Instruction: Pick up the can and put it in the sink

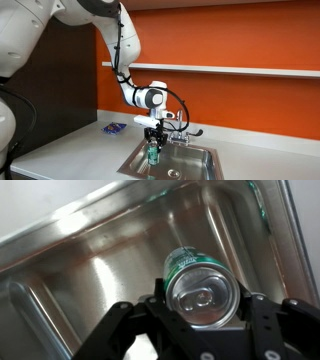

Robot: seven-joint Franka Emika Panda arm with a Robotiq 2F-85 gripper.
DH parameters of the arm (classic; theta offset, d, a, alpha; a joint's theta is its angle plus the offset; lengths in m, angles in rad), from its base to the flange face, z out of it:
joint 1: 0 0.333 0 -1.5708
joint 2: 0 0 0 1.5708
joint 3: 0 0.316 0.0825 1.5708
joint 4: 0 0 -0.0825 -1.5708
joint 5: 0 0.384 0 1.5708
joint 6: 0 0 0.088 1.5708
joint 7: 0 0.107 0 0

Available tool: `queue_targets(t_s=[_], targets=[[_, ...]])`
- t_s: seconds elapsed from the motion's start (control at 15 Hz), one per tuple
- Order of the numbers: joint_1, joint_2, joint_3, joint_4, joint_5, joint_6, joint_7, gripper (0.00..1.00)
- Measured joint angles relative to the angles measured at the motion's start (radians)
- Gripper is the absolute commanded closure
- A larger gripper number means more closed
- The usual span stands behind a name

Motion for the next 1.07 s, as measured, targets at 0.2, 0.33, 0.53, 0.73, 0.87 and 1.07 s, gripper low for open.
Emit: queue_targets(t_s=[0.2, 0.33, 0.53, 0.73, 0.87, 1.07], targets=[[0.000, 0.040, 0.000, 0.031, 0.015, 0.002, 0.000, 0.62], [0.000, 0.068, 0.000, 0.053, 0.021, 0.003, 0.000, 0.62], [-0.001, 0.114, 0.002, 0.086, 0.028, 0.005, 0.000, 0.62], [-0.001, 0.159, 0.004, 0.117, 0.033, 0.006, 0.000, 0.62], [-0.001, 0.186, 0.004, 0.136, 0.037, 0.007, 0.000, 0.62], [-0.002, 0.221, 0.004, 0.161, 0.042, 0.009, 0.000, 0.62]])
